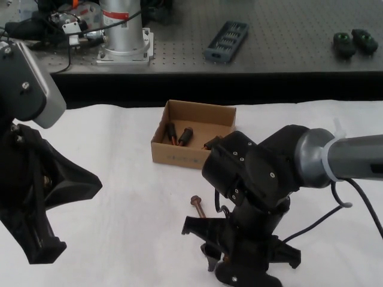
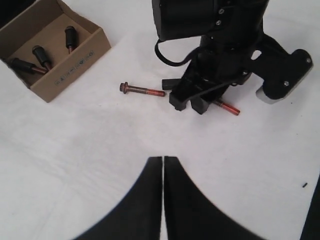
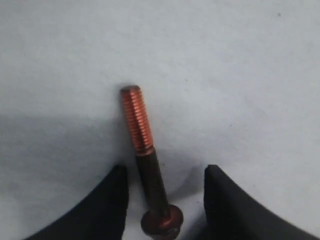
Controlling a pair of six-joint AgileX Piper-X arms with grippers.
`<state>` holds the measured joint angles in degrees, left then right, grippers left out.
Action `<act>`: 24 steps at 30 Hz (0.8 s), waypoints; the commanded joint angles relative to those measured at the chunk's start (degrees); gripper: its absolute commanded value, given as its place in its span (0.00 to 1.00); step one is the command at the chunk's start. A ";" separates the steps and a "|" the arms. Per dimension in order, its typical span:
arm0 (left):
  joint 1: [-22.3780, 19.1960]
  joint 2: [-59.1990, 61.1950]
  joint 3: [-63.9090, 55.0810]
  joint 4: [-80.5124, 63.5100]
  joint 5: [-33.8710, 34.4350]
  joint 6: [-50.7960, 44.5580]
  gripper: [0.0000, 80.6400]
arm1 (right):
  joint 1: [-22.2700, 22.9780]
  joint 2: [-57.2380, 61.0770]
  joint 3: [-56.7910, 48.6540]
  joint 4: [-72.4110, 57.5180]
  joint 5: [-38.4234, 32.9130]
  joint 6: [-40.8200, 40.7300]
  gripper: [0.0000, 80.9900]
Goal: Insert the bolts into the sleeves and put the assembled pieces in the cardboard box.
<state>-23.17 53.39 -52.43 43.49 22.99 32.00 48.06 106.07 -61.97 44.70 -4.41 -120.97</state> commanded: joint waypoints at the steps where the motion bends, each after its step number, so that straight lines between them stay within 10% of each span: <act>1: 0.06 -0.26 0.03 0.21 -0.04 0.58 0.01 | -0.53 1.31 1.66 4.05 3.86 8.82 0.47; 13: 0.06 -0.26 0.03 0.18 -0.04 -2.01 0.01 | 0.13 -6.39 -2.22 1.76 3.08 37.47 0.47; 24: 0.06 -0.26 0.03 5.41 -0.44 -8.01 0.01 | 0.13 -9.49 -2.14 2.75 -4.23 134.50 0.47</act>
<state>-23.17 53.39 -52.43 47.74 22.99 25.06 48.13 97.29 -63.96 47.03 -7.51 10.11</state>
